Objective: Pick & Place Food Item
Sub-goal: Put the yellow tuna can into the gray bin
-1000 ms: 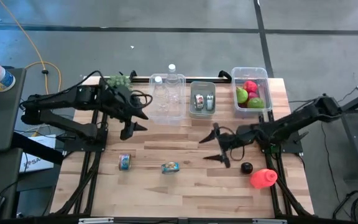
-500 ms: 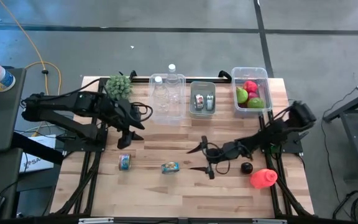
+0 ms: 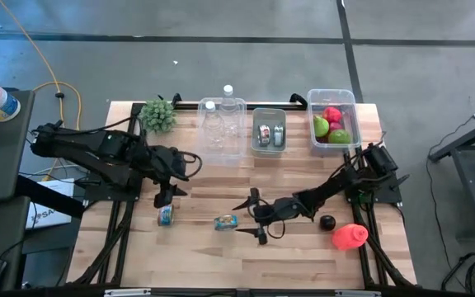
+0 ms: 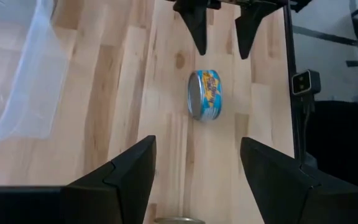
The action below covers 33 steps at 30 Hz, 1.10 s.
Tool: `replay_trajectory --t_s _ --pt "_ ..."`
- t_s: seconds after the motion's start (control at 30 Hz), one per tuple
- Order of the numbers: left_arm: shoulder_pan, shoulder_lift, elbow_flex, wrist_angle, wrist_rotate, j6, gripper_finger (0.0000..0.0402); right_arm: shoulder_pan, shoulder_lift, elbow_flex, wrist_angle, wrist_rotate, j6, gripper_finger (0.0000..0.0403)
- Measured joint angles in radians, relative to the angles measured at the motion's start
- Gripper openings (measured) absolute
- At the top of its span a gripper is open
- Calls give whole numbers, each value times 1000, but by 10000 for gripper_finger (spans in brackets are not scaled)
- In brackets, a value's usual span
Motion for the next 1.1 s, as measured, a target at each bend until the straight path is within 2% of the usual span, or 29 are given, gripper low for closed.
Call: replay_trajectory --t_s 0.1,0.27,0.43,0.6,0.7,0.87,1.03,1.1 --pt "-44 0 0 -3 -41 -19 228 0 1 13 -71 0 1 309" --pt "-101 0 -20 -18 -76 -78 228 0 2 15 -60 42 14 309" --pt "-156 0 -63 -19 -118 -107 228 -7 3 15 -69 36 54 309" --pt "-194 0 -107 -13 -181 -146 228 -10 50 20 -51 43 47 309" --pt "-206 0 -112 -14 -213 -219 228 -20 84 47 -64 77 39 309" --pt "-254 0 -112 -7 -225 -245 228 -31 79 81 -81 23 35 309" --pt "-319 0 -117 -1 -300 -307 228 -32 81 89 -115 -50 51 309" --pt "-350 0 -117 0 -327 -323 228 -31 81 87 -144 -40 51 309"
